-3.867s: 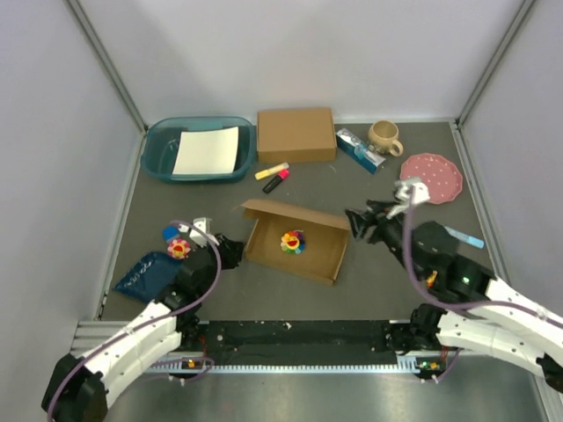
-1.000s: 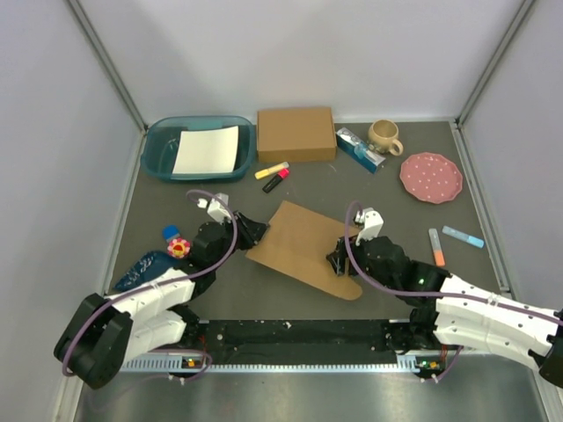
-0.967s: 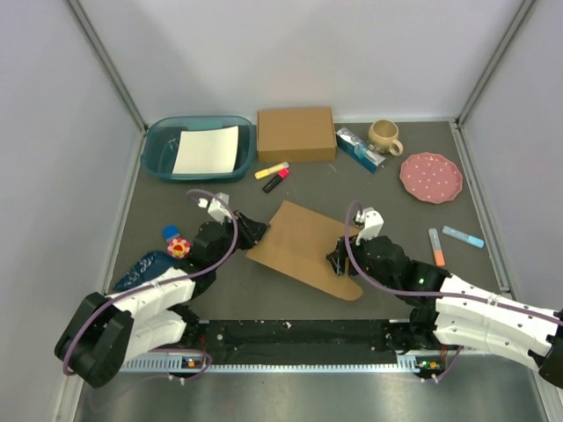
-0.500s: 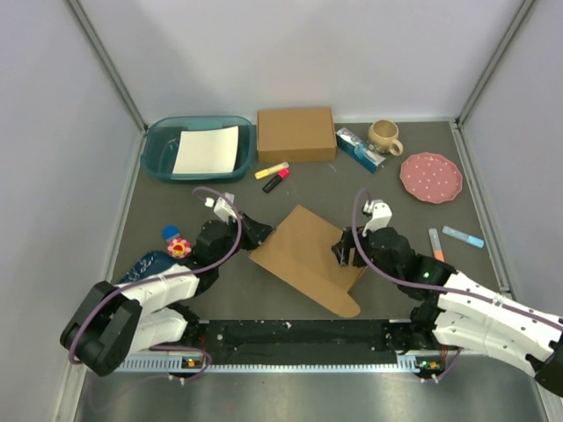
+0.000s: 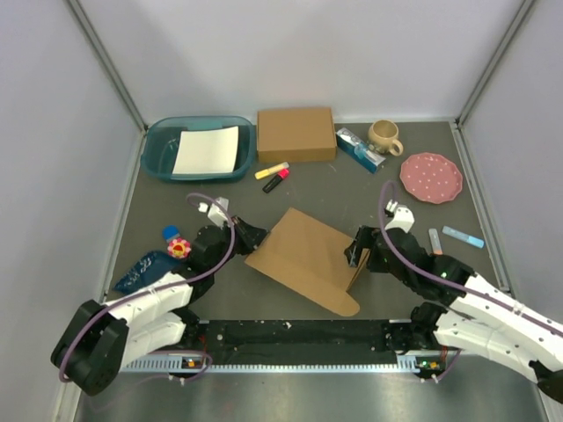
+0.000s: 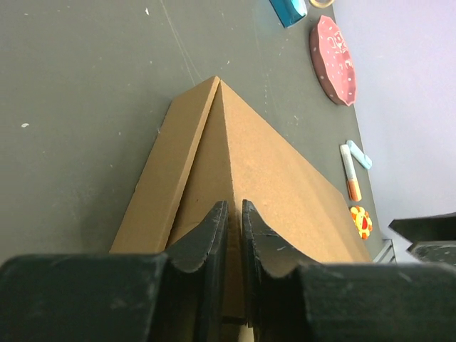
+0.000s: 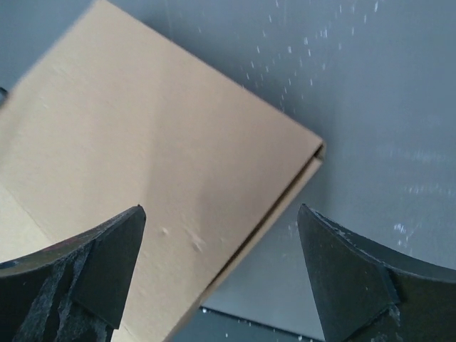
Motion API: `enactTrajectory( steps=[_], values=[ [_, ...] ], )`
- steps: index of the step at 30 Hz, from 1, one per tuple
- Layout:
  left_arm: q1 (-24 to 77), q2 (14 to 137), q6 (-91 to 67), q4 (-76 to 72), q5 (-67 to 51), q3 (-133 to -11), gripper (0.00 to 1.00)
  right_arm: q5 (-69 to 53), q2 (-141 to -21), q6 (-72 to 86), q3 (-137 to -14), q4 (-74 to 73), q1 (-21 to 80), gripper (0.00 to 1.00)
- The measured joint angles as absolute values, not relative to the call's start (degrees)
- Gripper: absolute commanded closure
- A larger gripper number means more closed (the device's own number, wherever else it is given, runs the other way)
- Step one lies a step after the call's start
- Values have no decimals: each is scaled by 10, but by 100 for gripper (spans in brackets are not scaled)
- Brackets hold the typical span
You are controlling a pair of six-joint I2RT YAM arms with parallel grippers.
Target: Fold the paper box
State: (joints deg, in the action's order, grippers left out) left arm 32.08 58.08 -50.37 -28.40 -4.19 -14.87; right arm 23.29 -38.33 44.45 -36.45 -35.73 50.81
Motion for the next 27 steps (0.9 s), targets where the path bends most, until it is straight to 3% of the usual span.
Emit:
enactTrajectory(
  steps=[8,17,27],
  values=[
    [321,548,-503,-272,-22,-132,81,172,-421,518,-332,-371,507,7],
    [321,548,-511,-307,-32,-112,81,132,-494,534,-312,-262,489,12],
    [319,631,-524,-415,-36,-107,81,73,-594,444,-331,-143,360,13]
  ],
)
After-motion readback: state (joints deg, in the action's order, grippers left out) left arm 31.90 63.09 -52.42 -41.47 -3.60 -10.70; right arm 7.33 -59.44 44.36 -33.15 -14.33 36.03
